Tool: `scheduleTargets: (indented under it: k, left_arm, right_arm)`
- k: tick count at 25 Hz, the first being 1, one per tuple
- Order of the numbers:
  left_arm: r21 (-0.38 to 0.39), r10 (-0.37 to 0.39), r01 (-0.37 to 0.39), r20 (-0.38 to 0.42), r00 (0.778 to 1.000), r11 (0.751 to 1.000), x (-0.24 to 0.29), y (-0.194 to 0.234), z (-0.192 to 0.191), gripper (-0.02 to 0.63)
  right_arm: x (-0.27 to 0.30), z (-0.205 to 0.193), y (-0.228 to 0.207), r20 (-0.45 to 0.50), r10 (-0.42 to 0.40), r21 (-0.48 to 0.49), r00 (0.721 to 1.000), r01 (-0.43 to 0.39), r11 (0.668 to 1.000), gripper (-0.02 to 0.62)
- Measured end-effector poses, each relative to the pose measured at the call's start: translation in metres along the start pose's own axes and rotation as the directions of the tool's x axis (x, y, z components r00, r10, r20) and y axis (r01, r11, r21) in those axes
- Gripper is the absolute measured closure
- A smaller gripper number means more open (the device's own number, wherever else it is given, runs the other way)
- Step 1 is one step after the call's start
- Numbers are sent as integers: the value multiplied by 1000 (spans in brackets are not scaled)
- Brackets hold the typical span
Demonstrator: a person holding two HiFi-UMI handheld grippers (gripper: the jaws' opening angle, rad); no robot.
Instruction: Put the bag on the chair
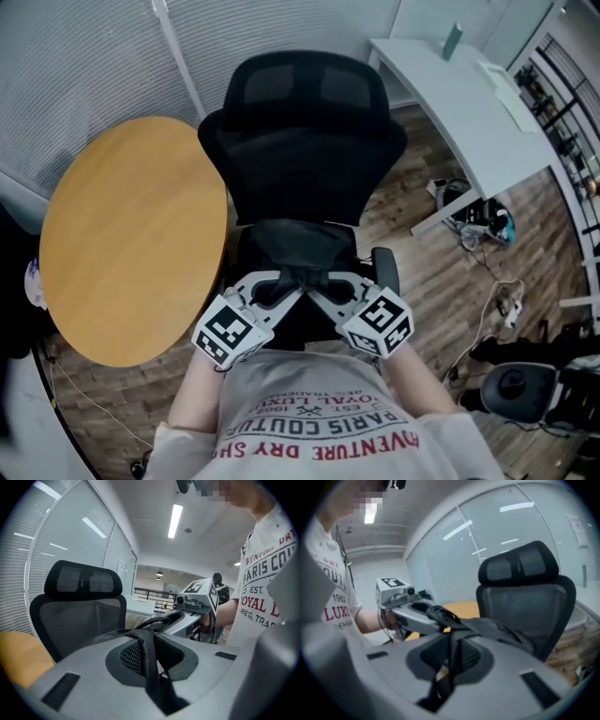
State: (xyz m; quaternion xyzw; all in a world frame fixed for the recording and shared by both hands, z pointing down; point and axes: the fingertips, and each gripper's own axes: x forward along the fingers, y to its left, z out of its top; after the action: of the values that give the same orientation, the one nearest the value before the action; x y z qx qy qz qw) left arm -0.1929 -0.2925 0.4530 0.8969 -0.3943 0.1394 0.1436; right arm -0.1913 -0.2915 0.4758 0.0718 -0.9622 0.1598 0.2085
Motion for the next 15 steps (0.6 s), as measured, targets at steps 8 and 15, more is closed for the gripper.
scheduleTargets:
  k: [8, 15]
  left_arm:
    - [-78, -6, 6, -1, 1000, 997, 40, 90, -4, 534]
    - [-119, -8, 4, -35, 999, 993, 63, 123, -25, 534]
  right_arm:
    - [57, 17, -76, 3, -47, 69, 999, 46, 997, 546]
    - [84, 3, -112, -38, -60, 95, 997, 64, 993, 546]
